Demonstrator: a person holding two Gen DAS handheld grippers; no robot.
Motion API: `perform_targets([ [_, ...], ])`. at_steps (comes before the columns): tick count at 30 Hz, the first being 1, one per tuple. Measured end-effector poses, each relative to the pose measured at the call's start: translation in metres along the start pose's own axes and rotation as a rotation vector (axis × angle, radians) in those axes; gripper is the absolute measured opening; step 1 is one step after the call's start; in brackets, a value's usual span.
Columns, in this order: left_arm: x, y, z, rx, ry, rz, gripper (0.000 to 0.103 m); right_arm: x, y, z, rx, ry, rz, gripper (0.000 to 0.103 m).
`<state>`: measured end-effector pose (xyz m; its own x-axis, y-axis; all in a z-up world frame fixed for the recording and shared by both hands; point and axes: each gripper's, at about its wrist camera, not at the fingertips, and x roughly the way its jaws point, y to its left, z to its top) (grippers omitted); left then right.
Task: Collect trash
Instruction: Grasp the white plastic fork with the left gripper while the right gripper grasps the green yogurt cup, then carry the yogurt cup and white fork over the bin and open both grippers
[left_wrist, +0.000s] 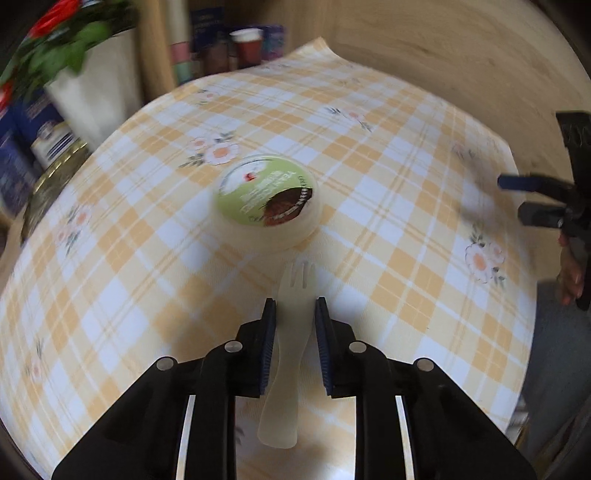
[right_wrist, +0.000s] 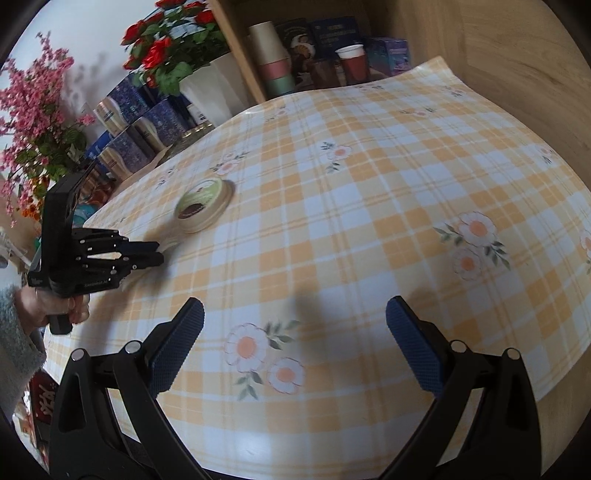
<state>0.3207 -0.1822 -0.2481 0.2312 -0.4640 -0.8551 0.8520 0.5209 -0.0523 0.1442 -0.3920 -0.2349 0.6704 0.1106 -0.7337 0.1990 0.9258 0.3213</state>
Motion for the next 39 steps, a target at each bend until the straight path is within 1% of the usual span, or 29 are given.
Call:
perform_targets([
  [4, -0.035, 0.022, -0.033, -0.266, -0.109, -0.054, 0.021, 0.012, 0.023, 0.014, -0.091, 0.023, 0.006, 0.097],
  [5, -0.046, 0.029, -0.047, -0.356, -0.145, -0.073, 0.021, 0.017, 0.030, 0.019, -0.117, 0.033, 0.007, 0.097],
  [6, -0.053, 0.033, -0.056, -0.408, -0.168, -0.088, 0.021, 0.022, 0.035, 0.022, -0.137, 0.040, 0.008, 0.097],
  [7, -0.062, 0.039, -0.071, -0.485, -0.204, -0.118, 0.021, 0.031, 0.044, 0.028, -0.170, 0.055, 0.006, 0.097],
  [8, -0.069, 0.041, -0.083, -0.534, -0.227, -0.129, 0.021, 0.038, 0.052, 0.033, -0.196, 0.070, 0.007, 0.097],
  [11, -0.086, 0.043, -0.107, -0.611, -0.281, -0.112, 0.021, 0.065, 0.078, 0.047, -0.300, 0.103, 0.018, 0.097],
  [13, -0.100, 0.042, -0.124, -0.669, -0.329, -0.099, 0.021, 0.086, 0.094, 0.057, -0.353, 0.108, -0.010, 0.097],
  [15, -0.114, 0.040, -0.136, -0.697, -0.372, -0.081, 0.021, 0.104, 0.103, 0.068, -0.348, 0.110, -0.015, 0.097],
  [17, -0.129, 0.037, -0.145, -0.713, -0.407, -0.049, 0.021, 0.124, 0.111, 0.082, -0.301, 0.121, -0.012, 0.097],
  [19, -0.139, 0.034, -0.154, -0.717, -0.424, -0.029, 0.021, 0.141, 0.118, 0.095, -0.265, 0.142, -0.015, 0.097],
  [22, -0.149, 0.031, -0.162, -0.728, -0.436, -0.008, 0.021, 0.163, 0.127, 0.106, -0.228, 0.165, -0.053, 0.097],
  [24, -0.154, 0.030, -0.169, -0.744, -0.442, 0.000, 0.021, 0.174, 0.131, 0.108, -0.218, 0.191, -0.076, 0.097],
  [25, -0.155, 0.030, -0.172, -0.753, -0.445, 0.003, 0.021, 0.181, 0.134, 0.107, -0.219, 0.208, -0.101, 0.098],
  [28, -0.156, 0.033, -0.180, -0.786, -0.457, 0.001, 0.021, 0.189, 0.143, 0.105, -0.259, 0.210, -0.166, 0.098],
  [29, -0.157, 0.032, -0.182, -0.792, -0.460, 0.004, 0.021, 0.189, 0.145, 0.103, -0.275, 0.207, -0.180, 0.096],
  [31, -0.159, 0.030, -0.184, -0.793, -0.463, 0.010, 0.021, 0.182, 0.149, 0.099, -0.301, 0.183, -0.167, 0.087],
  [33, -0.163, 0.025, -0.185, -0.787, -0.469, 0.012, 0.021, 0.169, 0.156, 0.089, -0.357, 0.137, -0.183, 0.086],
  [36, -0.171, 0.019, -0.187, -0.773, -0.471, 0.029, 0.021, 0.149, 0.162, 0.078, -0.405, 0.085, -0.160, 0.086],
  [39, -0.178, 0.012, -0.192, -0.772, -0.470, 0.025, 0.021, 0.118, 0.164, 0.065, -0.412, 0.033, -0.111, 0.086],
])
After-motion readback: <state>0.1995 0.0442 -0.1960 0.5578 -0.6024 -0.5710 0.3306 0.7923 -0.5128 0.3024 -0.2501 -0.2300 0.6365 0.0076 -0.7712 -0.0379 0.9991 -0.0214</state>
